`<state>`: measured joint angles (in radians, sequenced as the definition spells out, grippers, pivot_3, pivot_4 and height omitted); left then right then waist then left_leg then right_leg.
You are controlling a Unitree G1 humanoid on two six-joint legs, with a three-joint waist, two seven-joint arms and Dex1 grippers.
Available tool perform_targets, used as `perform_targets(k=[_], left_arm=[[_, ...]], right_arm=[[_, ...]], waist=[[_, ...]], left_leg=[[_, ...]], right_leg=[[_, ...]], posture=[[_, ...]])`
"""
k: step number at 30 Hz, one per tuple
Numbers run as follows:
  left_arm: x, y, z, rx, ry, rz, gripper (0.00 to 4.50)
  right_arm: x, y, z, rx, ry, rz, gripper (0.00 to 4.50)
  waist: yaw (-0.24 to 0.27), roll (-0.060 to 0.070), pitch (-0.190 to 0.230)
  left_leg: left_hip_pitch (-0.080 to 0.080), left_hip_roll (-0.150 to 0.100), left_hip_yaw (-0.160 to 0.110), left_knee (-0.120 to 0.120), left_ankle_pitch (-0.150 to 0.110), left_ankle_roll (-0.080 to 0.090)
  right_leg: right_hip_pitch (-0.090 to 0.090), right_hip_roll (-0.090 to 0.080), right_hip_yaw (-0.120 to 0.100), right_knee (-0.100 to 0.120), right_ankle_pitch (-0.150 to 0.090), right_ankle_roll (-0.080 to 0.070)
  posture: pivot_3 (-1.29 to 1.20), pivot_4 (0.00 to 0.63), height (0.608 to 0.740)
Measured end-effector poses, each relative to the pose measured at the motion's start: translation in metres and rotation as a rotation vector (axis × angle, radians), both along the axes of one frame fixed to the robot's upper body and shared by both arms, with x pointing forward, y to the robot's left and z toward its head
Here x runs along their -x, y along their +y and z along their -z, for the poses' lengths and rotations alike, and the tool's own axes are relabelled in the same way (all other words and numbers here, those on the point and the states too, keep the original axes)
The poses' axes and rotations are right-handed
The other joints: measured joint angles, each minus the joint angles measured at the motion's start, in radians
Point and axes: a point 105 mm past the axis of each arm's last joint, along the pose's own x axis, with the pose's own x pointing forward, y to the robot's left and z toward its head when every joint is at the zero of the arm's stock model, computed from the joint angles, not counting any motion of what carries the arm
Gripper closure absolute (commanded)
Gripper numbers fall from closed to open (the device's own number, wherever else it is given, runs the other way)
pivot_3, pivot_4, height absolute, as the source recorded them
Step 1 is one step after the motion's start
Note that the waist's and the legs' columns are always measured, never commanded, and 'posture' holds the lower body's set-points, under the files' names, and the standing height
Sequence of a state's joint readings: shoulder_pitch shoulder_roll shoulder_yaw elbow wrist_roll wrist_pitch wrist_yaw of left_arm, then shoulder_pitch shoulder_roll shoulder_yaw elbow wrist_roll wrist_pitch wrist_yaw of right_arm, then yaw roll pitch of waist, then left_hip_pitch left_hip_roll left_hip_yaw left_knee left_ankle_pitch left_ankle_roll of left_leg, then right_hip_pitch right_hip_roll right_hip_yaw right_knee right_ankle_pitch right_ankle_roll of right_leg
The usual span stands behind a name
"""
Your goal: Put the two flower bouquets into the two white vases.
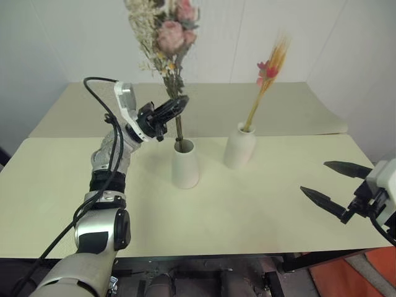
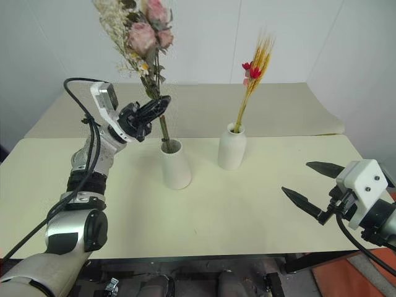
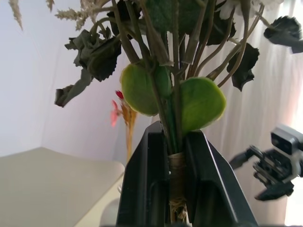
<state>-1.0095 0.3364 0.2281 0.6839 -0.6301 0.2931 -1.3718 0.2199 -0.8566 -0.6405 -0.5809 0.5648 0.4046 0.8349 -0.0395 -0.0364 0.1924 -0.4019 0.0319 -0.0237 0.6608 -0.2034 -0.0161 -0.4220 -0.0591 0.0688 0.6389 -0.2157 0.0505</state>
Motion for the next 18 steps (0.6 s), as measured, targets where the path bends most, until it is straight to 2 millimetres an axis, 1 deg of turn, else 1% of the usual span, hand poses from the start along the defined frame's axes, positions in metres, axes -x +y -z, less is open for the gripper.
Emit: perform_targets(k=[2, 3, 4, 5, 9, 10, 12, 14, 16, 18], left_arm=[[0.001, 0.001, 0.005, -0.050, 0.004, 0.004, 2.50], [0.001, 0.002, 0.007, -0.066, 0.009, 0.000, 2.25], [0.001, 0.004, 0.009, -0.078, 0.015, -0.003, 1.84], [0.001, 0.006, 0.011, -0.086, 0.019, -0.005, 1.58], [0.001, 0.024, 0.017, -0.157, 0.021, -0.058, 0.27], [0.001, 0.030, 0.017, -0.189, 0.017, -0.089, 0.03], [0.002, 0.040, 0.015, -0.222, 0.005, -0.115, 0.03], [0.010, 0.049, 0.015, -0.249, -0.005, -0.105, 0.03], [0.017, 0.050, 0.015, -0.257, -0.009, -0.067, 0.03], [0.022, 0.045, 0.019, -0.283, -0.015, -0.034, 0.03]], right_arm=[[0.002, 0.001, 0.001, -0.005, 0.009, -0.017, 0.00], [0.002, 0.002, 0.001, -0.006, 0.014, -0.025, 0.00], [0.004, 0.003, 0.001, -0.016, 0.019, -0.043, 0.00], [0.005, 0.005, 0.000, -0.026, 0.022, -0.061, 0.00], [0.008, 0.004, -0.004, -0.025, 0.016, -0.078, 0.00], [0.008, 0.003, -0.004, -0.026, 0.015, -0.079, 0.00], [0.007, 0.002, -0.004, -0.030, 0.016, -0.079, 0.00], [0.006, 0.000, -0.004, -0.035, 0.020, -0.079, 0.00], [0.005, -0.001, -0.004, -0.039, 0.019, -0.082, 0.00], [0.002, -0.002, -0.006, -0.042, 0.008, -0.084, 0.00]], waist=[[-0.002, 0.000, 0.000], [-0.002, 0.000, 0.000], [-0.002, 0.000, 0.000], [-0.002, 0.000, 0.000], [-0.003, 0.000, 0.000], [-0.003, 0.000, 0.000], [-0.002, 0.000, 0.000], [-0.002, 0.000, 0.000], [-0.001, 0.000, 0.000], [0.004, 0.000, 0.000]], left_leg=[[0.000, 0.000, 0.000, 0.000, 0.000, 0.000], [0.000, 0.000, 0.000, 0.000, 0.000, 0.000], [0.000, 0.000, 0.000, 0.000, 0.000, 0.000], [0.000, 0.000, 0.000, 0.000, 0.000, 0.000], [0.000, 0.000, 0.000, 0.000, 0.000, 0.000], [0.000, 0.001, 0.000, 0.000, 0.000, 0.000], [0.000, 0.001, 0.000, 0.000, 0.000, 0.000], [0.000, 0.001, 0.000, 0.000, 0.000, 0.000], [0.000, 0.001, 0.000, 0.000, 0.000, 0.000], [0.000, 0.000, 0.000, 0.000, 0.000, 0.000]], right_leg=[[0.000, 0.000, 0.000, 0.000, 0.000, 0.000], [0.000, 0.000, 0.000, 0.000, 0.000, 0.000], [0.000, 0.000, 0.000, 0.000, 0.000, 0.000], [0.000, 0.000, 0.000, 0.000, 0.000, 0.000], [0.000, 0.000, 0.000, 0.000, 0.000, 0.000], [0.000, 0.000, 0.000, 0.000, 0.000, 0.000], [0.000, 0.000, 0.000, 0.000, 0.000, 0.000], [0.000, 0.000, 0.000, 0.000, 0.000, 0.000], [0.000, 0.000, 0.000, 0.000, 0.000, 0.000], [0.000, 0.000, 0.000, 0.000, 0.000, 0.000]], posture=[[0.00, 0.150, 0.740], [0.00, 0.150, 0.740], [0.00, 0.150, 0.740], [0.00, 0.150, 0.740], [0.00, 0.150, 0.740], [0.00, 0.150, 0.740], [0.00, 0.150, 0.740], [0.00, 0.150, 0.740], [0.00, 0.150, 0.740], [0.00, 0.150, 0.740]])
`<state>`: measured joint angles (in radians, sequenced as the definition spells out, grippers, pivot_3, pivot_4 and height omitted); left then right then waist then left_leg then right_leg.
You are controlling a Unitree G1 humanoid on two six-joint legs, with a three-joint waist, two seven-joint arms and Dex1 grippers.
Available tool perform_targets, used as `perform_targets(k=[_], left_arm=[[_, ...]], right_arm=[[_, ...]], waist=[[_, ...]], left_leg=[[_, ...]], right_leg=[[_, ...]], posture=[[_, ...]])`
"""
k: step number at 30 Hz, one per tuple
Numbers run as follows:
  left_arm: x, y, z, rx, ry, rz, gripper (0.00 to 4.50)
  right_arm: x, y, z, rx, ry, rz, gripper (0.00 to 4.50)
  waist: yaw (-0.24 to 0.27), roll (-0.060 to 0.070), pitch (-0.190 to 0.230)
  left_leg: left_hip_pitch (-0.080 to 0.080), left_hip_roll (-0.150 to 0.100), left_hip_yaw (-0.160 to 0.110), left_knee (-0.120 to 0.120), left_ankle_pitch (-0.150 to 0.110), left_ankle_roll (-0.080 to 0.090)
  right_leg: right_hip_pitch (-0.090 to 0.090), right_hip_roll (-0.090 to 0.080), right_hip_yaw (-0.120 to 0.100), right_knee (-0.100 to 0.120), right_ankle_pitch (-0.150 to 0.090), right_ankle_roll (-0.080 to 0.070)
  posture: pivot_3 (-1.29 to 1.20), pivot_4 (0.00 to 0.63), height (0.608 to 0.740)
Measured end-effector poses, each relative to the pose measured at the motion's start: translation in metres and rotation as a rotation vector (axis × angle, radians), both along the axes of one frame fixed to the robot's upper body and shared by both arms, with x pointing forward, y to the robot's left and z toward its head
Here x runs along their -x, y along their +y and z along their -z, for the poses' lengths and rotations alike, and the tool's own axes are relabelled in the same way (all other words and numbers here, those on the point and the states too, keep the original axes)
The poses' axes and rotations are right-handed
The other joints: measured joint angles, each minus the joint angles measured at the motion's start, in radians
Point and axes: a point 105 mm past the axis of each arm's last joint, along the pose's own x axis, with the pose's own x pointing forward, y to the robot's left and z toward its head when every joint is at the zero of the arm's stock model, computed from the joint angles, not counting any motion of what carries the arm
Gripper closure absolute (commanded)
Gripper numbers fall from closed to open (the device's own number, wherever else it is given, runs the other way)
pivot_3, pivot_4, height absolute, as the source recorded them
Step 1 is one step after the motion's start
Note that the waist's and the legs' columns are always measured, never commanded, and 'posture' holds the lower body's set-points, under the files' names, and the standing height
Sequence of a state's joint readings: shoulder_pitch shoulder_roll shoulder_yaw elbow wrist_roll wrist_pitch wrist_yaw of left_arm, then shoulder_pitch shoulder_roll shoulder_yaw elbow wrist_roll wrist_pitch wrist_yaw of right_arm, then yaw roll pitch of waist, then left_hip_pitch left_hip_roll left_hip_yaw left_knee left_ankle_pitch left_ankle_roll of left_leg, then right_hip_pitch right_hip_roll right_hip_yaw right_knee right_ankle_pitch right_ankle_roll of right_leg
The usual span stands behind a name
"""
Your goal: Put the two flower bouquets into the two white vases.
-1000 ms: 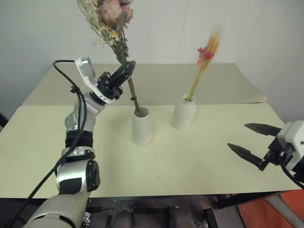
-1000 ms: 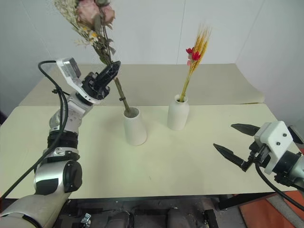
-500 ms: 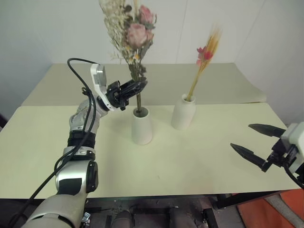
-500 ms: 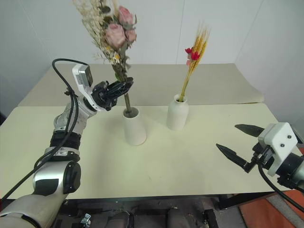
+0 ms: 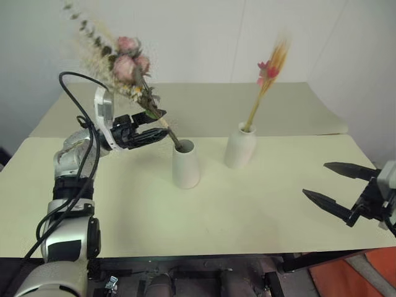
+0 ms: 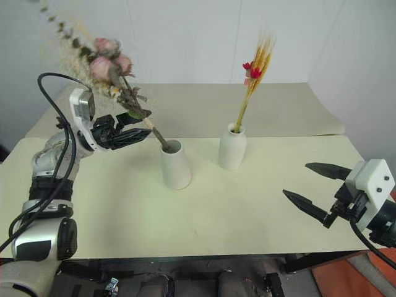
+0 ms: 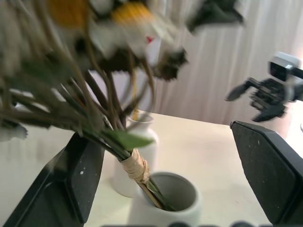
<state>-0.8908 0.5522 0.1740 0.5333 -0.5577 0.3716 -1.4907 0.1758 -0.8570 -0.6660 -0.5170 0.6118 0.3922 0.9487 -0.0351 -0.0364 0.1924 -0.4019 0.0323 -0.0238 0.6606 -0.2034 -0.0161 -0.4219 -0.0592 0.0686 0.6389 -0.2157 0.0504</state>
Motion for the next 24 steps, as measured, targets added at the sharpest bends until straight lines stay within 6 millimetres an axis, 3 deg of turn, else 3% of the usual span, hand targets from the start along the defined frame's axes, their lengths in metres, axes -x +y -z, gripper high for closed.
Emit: perform_targets(k=[7, 12, 16, 20, 24], left_arm=[[-0.014, -0.028, 0.004, -0.046, 0.020, -0.056, 0.03], [-0.018, -0.031, 0.002, -0.193, 0.021, -0.057, 0.03], [-0.010, -0.014, 0.015, -0.338, 0.031, -0.048, 0.03], [0.002, 0.017, 0.026, -0.430, 0.049, -0.105, 0.03], [0.019, 0.053, 0.023, -0.460, 0.054, -0.195, 0.03]], right_arm=[[-0.012, 0.001, 0.005, -0.006, 0.007, -0.007, 0.00], [-0.012, -0.001, 0.007, 0.005, 0.012, 0.005, 0.00], [-0.010, -0.003, 0.013, 0.007, 0.025, 0.025, 0.00], [-0.003, -0.005, 0.020, 0.006, 0.045, 0.056, 0.00], [-0.001, -0.005, 0.017, 0.013, 0.032, 0.064, 0.00]], waist=[[0.011, 0.000, 0.000], [0.008, 0.000, 0.000], [-0.001, 0.000, 0.000], [-0.007, 0.000, 0.000], [-0.011, 0.000, 0.000]], left_leg=[[-0.002, 0.000, 0.000, 0.000, 0.000, 0.000], [-0.002, 0.000, 0.000, 0.000, 0.000, 0.000], [-0.002, 0.000, 0.000, 0.000, 0.000, 0.000], [-0.002, 0.001, 0.000, 0.000, 0.000, 0.000], [-0.002, 0.002, 0.000, 0.000, 0.000, 0.000]], right_leg=[[-0.002, 0.000, 0.000, -0.001, 0.000, 0.000], [-0.002, 0.001, 0.000, -0.001, 0.000, 0.000], [-0.002, 0.001, 0.000, 0.000, 0.000, 0.000], [-0.002, 0.001, 0.000, 0.000, 0.000, 0.000], [-0.002, 0.001, 0.000, 0.000, 0.000, -0.001]], posture=[[0.00, 0.150, 0.740], [0.00, 0.150, 0.740], [0.00, 0.150, 0.740], [0.00, 0.150, 0.740], [0.00, 0.150, 0.740]])
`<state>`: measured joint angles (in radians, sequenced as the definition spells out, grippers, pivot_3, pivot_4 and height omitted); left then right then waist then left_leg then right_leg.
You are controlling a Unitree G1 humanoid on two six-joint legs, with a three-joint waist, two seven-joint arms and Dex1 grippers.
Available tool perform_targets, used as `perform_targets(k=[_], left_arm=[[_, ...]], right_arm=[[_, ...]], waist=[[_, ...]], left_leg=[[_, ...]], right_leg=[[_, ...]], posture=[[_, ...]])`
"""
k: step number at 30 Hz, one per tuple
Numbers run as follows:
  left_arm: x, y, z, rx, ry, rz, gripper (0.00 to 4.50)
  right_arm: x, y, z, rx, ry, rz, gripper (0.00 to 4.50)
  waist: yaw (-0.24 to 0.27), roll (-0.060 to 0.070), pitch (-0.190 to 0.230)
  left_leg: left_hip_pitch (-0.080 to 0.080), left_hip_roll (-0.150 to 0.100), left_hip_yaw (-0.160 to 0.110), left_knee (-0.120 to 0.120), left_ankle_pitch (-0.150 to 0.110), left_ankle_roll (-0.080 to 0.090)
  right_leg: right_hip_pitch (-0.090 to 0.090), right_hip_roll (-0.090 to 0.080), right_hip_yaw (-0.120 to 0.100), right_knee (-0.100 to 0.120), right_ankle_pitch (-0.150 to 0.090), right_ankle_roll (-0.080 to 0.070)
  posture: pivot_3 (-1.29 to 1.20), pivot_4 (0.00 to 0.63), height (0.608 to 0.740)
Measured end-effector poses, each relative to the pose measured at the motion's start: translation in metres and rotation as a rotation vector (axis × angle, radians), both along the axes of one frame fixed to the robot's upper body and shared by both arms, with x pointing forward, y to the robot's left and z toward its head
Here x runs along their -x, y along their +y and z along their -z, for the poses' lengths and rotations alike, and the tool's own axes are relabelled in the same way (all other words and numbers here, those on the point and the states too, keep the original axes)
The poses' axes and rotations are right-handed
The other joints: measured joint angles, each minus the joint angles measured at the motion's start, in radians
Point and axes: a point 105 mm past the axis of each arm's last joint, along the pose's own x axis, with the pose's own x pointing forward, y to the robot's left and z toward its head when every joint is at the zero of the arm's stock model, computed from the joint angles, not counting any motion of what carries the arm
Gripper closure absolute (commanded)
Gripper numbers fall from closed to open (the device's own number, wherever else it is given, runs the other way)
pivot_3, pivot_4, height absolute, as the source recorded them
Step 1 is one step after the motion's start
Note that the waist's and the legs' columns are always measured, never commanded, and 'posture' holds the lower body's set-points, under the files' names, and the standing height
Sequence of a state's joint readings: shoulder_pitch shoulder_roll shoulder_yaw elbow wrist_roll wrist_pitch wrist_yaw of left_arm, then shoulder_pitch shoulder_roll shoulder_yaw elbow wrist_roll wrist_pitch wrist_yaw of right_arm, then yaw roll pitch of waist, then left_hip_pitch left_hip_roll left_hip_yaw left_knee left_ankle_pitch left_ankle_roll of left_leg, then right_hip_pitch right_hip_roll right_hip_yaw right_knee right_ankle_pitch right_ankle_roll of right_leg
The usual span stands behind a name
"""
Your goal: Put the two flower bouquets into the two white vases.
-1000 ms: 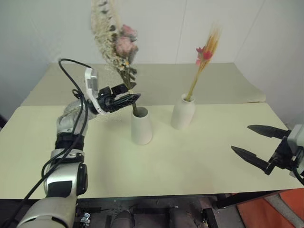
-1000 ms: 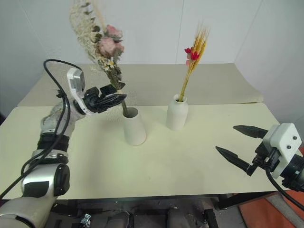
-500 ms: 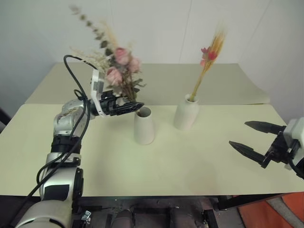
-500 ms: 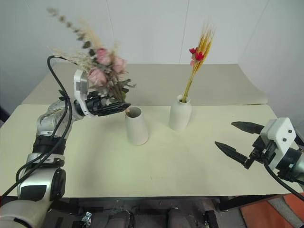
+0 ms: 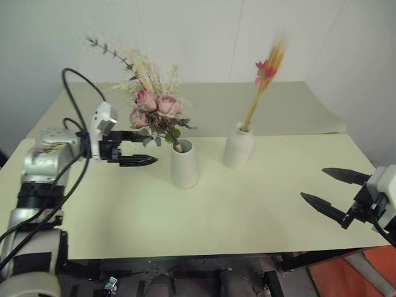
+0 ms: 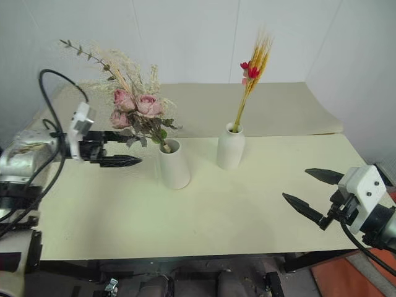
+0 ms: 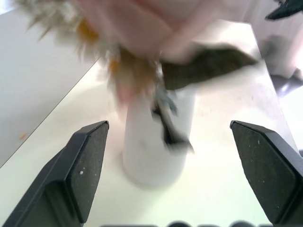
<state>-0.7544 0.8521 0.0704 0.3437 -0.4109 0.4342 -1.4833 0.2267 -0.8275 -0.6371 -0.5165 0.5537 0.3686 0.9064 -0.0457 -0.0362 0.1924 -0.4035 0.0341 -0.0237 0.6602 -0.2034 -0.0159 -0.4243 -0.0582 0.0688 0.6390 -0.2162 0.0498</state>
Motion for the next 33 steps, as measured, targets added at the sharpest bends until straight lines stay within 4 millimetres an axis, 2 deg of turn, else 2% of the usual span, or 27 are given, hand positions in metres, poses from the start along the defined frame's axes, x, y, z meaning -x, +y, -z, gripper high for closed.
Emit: perform_targets(k=[2, 7, 15, 18, 28, 33], left_arm=[[0.010, 0.019, -0.002, -0.013, -0.002, -0.061, 0.03], [0.034, 0.048, -0.017, -0.014, -0.050, -0.143, 0.03], [0.075, 0.086, -0.065, 0.085, -0.197, -0.206, 0.03], [0.082, 0.092, -0.073, 0.094, -0.221, -0.221, 0.03], [0.085, 0.094, -0.055, 0.134, -0.205, -0.252, 0.03], [0.085, 0.098, -0.058, 0.144, -0.229, -0.274, 0.03]], right_arm=[[0.000, -0.001, -0.001, 0.000, -0.004, 0.006, 0.00], [-0.005, -0.004, -0.004, -0.004, -0.011, 0.004, 0.00], [-0.009, -0.013, -0.017, -0.013, -0.005, -0.072, 0.00], [-0.011, -0.016, -0.022, -0.004, -0.010, -0.080, 0.00], [-0.010, -0.025, -0.027, 0.033, 0.007, -0.058, 0.00], [-0.012, -0.026, -0.029, 0.031, 0.011, -0.045, 0.00]], waist=[[0.000, 0.000, 0.000], [0.007, 0.000, 0.000], [0.007, 0.000, 0.000], [0.008, 0.000, 0.000], [0.006, 0.000, 0.000], [0.004, 0.000, 0.000]], left_leg=[[0.000, 0.000, 0.000, 0.000, 0.000, 0.000], [0.000, 0.000, 0.000, 0.000, 0.000, 0.000], [0.001, 0.001, 0.001, 0.000, 0.000, 0.000], [0.002, 0.001, 0.002, 0.000, 0.000, 0.000], [0.002, 0.001, 0.002, -0.001, 0.000, 0.000], [0.003, 0.001, 0.002, -0.001, 0.000, 0.000]], right_leg=[[0.000, 0.000, 0.000, 0.000, 0.000, -0.001], [0.000, -0.001, 0.000, -0.001, -0.004, -0.006], [0.000, -0.001, -0.001, -0.001, -0.004, -0.007], [0.001, -0.001, -0.001, 0.000, -0.004, -0.008], [0.000, -0.001, 0.000, 0.000, -0.005, -0.008], [0.000, -0.001, 0.000, 0.000, -0.005, -0.008]], posture=[[0.00, 0.150, 0.740], [0.00, 0.150, 0.740], [0.00, 0.150, 0.740], [0.00, 0.150, 0.740], [0.00, 0.150, 0.740], [0.00, 0.150, 0.740]])
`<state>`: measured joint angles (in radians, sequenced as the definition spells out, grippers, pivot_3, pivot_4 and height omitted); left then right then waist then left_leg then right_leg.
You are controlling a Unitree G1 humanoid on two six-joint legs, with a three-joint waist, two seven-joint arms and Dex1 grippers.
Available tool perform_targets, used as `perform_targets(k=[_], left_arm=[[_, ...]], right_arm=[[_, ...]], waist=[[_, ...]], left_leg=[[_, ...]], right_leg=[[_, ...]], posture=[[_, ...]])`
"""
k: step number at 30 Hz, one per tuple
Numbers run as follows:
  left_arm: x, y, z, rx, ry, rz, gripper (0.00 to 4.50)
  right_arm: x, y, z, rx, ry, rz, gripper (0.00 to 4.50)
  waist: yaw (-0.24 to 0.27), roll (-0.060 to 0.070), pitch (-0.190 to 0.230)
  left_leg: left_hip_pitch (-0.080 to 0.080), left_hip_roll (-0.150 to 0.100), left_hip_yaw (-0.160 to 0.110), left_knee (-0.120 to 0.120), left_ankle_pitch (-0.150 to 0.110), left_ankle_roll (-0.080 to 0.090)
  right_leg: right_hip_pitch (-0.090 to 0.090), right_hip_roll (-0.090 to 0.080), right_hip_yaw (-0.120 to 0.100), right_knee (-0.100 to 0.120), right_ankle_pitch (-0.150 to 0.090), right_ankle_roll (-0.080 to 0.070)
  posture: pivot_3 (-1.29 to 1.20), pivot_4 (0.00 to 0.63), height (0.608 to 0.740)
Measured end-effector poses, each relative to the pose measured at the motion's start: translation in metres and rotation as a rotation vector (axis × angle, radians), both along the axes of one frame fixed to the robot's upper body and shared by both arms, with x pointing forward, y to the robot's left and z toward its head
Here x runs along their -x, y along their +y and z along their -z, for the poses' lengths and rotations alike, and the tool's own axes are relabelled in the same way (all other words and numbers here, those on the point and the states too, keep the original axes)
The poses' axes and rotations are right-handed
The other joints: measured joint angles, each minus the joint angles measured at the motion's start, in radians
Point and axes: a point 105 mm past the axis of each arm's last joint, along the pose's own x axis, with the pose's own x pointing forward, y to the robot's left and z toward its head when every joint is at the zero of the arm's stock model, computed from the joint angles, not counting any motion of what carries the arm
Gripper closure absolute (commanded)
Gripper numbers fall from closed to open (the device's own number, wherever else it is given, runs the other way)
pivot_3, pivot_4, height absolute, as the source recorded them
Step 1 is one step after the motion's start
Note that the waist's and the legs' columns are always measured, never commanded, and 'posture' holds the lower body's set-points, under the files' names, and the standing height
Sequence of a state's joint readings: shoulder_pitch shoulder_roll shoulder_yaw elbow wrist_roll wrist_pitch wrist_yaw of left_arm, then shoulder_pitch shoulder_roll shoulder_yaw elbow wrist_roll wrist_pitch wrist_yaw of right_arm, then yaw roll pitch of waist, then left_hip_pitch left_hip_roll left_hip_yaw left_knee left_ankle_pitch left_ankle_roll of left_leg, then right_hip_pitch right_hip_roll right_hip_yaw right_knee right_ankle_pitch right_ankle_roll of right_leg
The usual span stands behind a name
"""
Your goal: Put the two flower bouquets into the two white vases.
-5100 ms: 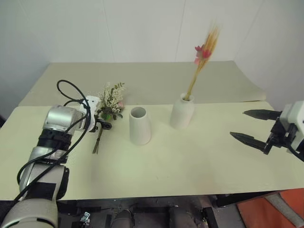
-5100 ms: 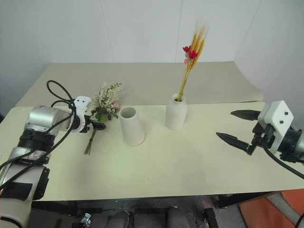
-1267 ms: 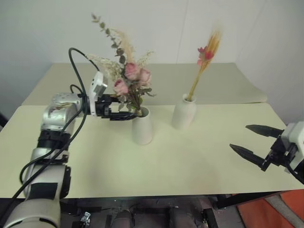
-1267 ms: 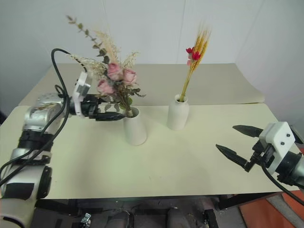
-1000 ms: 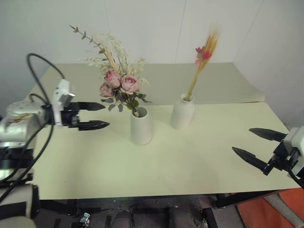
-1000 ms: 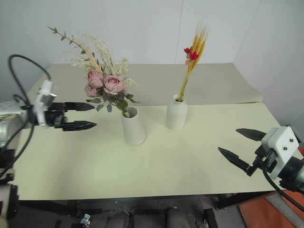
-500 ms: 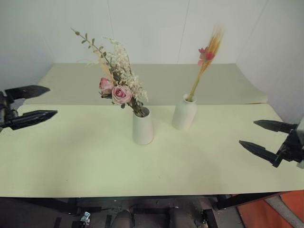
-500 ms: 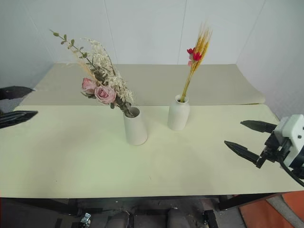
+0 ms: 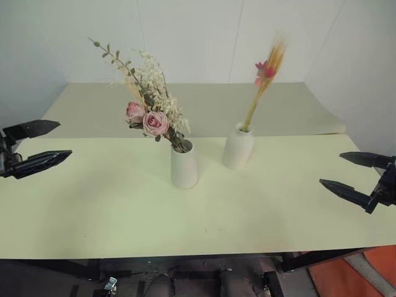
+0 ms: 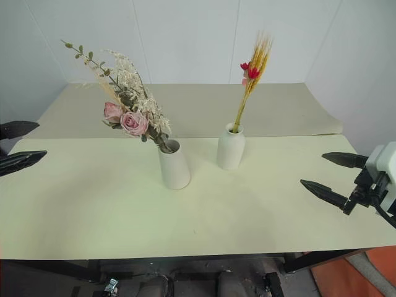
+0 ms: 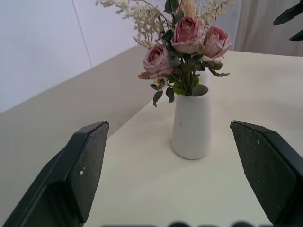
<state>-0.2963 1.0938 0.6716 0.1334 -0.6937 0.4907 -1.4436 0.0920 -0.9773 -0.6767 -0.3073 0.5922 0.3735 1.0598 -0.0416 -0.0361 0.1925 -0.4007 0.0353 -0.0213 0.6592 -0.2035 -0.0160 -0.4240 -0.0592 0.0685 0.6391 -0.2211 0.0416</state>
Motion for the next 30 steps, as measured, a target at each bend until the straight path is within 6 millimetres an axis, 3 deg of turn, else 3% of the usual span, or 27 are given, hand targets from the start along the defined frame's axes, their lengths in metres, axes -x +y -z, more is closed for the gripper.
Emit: perform_targets(k=[6, 14, 21, 26, 30], left_arm=[[-0.003, 0.003, -0.005, 0.006, -0.025, -0.007, 0.03], [0.001, 0.002, -0.027, -0.037, -0.058, -0.001, 0.03], [0.012, 0.004, -0.002, -0.032, 0.041, -0.020, 0.03], [0.018, 0.007, -0.017, 0.000, -0.007, -0.041, 0.03], [0.028, 0.005, -0.015, -0.033, 0.034, -0.018, 0.03]], right_arm=[[0.013, 0.002, 0.012, -0.030, 0.001, -0.004, 0.00], [0.017, -0.002, 0.004, -0.035, -0.040, 0.001, 0.00], [0.011, 0.004, 0.017, -0.054, 0.052, -0.090, 0.00], [0.008, 0.004, 0.008, -0.065, 0.027, -0.117, 0.00], [0.001, 0.011, 0.015, -0.043, 0.038, -0.159, 0.00]], waist=[[0.005, 0.000, 0.000], [-0.004, 0.000, 0.000], [-0.003, 0.000, 0.000], [0.003, 0.000, 0.000], [-0.002, 0.000, 0.000]], left_leg=[[-0.002, -0.001, 0.000, 0.000, 0.000, 0.000], [0.001, 0.001, 0.001, -0.001, 0.000, 0.000], [0.001, 0.001, 0.003, -0.001, 0.000, 0.000], [0.001, 0.001, 0.003, -0.001, 0.000, 0.000], [0.001, 0.001, 0.003, -0.002, 0.000, 0.000]], right_leg=[[-0.001, 0.000, 0.000, -0.001, 0.000, 0.000], [0.000, 0.000, 0.000, 0.000, 0.000, 0.000], [-0.001, 0.000, 0.001, 0.001, 0.000, 0.000], [0.000, 0.000, 0.001, 0.000, 0.000, 0.000], [-0.001, 0.000, 0.001, 0.000, -0.001, -0.001]], posture=[[0.00, 0.150, 0.740], [0.00, 0.150, 0.740], [0.00, 0.150, 0.740], [0.00, 0.150, 0.740], [0.00, 0.150, 0.740]])
